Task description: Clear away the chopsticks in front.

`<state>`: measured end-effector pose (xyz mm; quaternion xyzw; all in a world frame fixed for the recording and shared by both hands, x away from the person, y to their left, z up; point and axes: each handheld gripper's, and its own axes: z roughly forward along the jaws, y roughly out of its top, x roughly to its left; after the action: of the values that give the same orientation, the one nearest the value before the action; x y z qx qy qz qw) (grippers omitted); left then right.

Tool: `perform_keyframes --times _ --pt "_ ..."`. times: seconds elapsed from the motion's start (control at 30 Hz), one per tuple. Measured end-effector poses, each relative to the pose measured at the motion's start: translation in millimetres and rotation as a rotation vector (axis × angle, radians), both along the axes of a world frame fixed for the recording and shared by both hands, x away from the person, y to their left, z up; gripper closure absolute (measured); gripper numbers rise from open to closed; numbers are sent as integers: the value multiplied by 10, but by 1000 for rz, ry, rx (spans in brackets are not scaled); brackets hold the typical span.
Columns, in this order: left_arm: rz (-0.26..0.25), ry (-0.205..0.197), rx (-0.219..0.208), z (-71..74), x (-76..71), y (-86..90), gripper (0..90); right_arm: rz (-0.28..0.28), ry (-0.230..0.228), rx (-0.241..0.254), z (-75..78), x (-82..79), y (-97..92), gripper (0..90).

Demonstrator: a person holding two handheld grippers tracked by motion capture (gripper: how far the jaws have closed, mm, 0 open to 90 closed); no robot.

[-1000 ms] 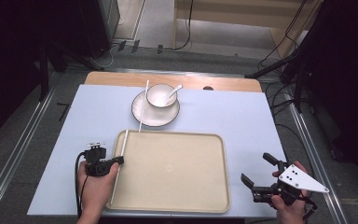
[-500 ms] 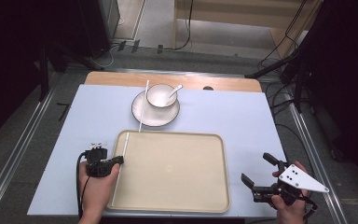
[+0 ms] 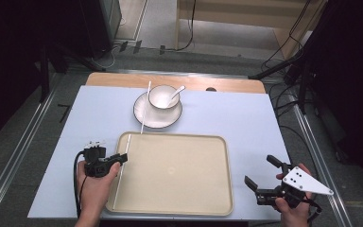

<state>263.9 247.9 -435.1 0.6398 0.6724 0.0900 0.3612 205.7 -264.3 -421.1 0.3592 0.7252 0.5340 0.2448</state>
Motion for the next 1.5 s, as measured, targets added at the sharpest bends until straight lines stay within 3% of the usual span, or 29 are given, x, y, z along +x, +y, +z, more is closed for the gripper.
perform_keyframes --times 0.2,0.3,0.43,0.5,0.63,0.83,1.13,1.27,1.5 --pt "-33 -32 -13 110 57 17 592 0 0 -1 2 -2 4 0" --pt "-53 -51 8 171 110 29 552 3 0 -3 0 -2 7 0" --pt "-65 -65 0 230 184 37 527 3 0 -4 -1 -1 9 0" --pt "-71 -74 -18 267 233 50 528 2 2 -4 -2 -1 8 0" --pt "-76 -100 0 315 347 54 500 1 6 -4 -7 0 14 0" --pt "-70 -135 -7 377 528 76 444 0 6 -5 -11 2 9 0" --pt "-87 -132 -9 458 811 100 417 -2 1 -5 -3 -2 1 0" --pt "-110 -126 19 507 951 83 413 0 2 -5 -1 -5 0 0" --pt "-120 -114 11 583 1191 94 408 1 2 -3 1 -6 7 0"
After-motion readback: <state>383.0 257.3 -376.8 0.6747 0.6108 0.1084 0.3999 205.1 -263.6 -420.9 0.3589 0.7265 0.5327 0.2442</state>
